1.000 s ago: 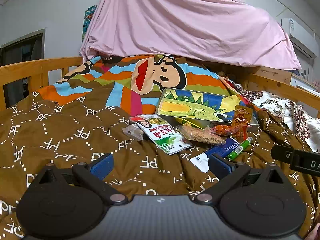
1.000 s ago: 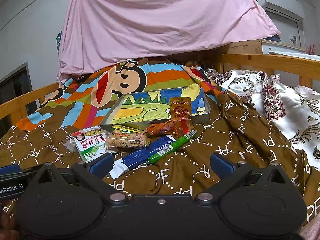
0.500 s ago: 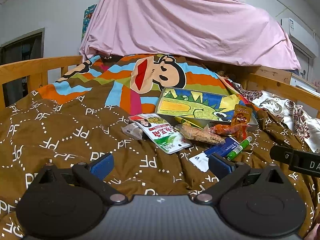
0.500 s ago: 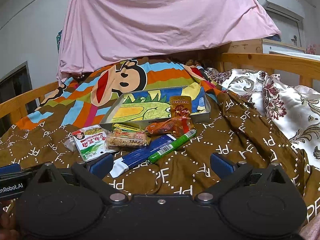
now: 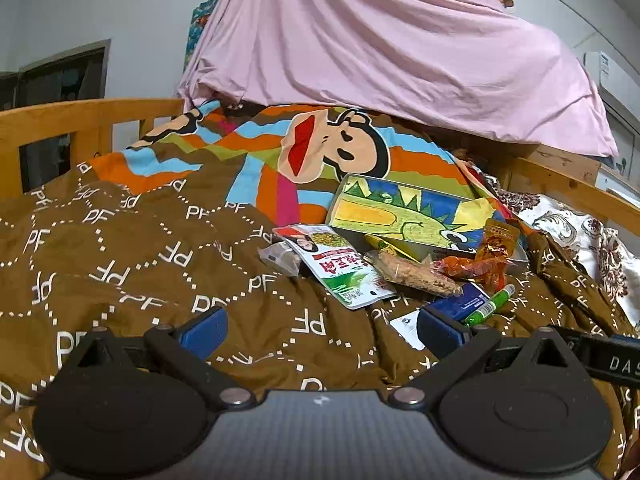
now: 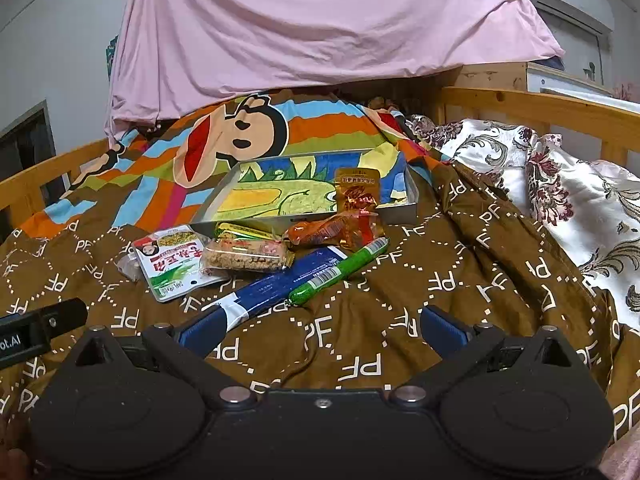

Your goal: Organize snacks

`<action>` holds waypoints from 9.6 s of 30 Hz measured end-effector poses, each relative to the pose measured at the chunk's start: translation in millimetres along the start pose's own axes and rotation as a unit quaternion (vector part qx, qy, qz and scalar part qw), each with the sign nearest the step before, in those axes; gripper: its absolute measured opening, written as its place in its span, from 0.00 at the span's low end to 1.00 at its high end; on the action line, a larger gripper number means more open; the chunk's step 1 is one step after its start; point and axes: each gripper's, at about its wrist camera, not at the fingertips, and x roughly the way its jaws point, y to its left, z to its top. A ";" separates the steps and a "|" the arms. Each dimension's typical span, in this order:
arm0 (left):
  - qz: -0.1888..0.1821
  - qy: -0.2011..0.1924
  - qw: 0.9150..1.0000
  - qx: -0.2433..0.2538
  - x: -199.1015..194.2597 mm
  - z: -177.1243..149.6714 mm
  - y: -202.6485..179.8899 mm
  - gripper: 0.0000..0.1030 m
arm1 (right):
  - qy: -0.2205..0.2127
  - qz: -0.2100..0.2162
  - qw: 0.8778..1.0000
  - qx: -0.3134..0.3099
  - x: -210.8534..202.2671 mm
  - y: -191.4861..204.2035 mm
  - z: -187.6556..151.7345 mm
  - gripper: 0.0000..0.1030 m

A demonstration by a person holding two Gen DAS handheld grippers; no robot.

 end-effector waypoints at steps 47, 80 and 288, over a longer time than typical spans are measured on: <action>-0.266 0.191 0.918 0.223 174.0 27.1 -102.8 1.00 | 0.189 0.228 0.945 0.139 187.6 -87.0 74.5 0.97; -0.193 0.261 0.925 0.199 193.3 22.8 -105.0 0.79 | 0.209 0.157 0.946 0.192 186.9 -111.9 69.3 0.29; -0.009 -0.032 0.999 0.007 39.7 62.4 -37.7 0.99 | -0.174 0.105 0.978 -0.054 4.0 -26.9 64.4 0.99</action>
